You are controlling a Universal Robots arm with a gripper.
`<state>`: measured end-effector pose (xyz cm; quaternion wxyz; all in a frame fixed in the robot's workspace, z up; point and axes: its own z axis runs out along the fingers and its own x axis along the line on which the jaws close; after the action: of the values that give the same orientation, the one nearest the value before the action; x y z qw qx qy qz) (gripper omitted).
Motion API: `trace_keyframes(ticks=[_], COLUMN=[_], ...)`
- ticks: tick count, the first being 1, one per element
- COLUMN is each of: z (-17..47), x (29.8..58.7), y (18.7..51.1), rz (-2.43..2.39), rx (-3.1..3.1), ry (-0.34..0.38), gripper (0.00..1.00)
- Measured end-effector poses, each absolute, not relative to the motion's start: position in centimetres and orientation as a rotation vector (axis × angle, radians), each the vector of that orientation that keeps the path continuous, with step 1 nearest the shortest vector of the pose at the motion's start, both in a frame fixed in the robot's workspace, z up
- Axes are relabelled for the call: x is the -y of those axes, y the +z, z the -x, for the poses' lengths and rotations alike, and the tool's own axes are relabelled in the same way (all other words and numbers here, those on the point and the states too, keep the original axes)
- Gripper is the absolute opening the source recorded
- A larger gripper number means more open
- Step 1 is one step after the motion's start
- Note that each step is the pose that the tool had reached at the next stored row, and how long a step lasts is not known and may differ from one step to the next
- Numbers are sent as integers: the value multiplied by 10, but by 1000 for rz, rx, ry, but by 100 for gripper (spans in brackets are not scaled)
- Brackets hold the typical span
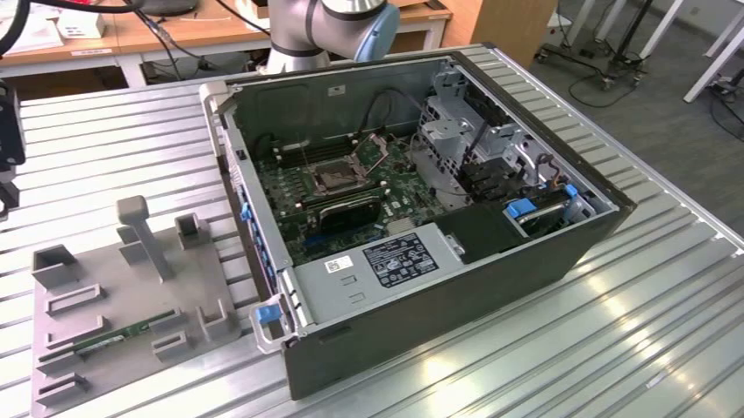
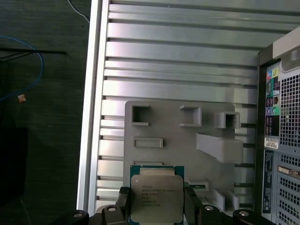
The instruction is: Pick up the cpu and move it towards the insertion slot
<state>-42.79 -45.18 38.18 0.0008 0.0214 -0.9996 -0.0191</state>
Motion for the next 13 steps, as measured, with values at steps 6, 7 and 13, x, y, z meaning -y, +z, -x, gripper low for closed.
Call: trace_keyframes(ticks=[6, 7, 13], z=[425, 424, 421], x=[452, 452, 452], y=[382, 382, 382], rz=[-67, -67, -67], rx=[3139, 3139, 3139], ry=[-60, -60, -60], gripper=[55, 55, 55])
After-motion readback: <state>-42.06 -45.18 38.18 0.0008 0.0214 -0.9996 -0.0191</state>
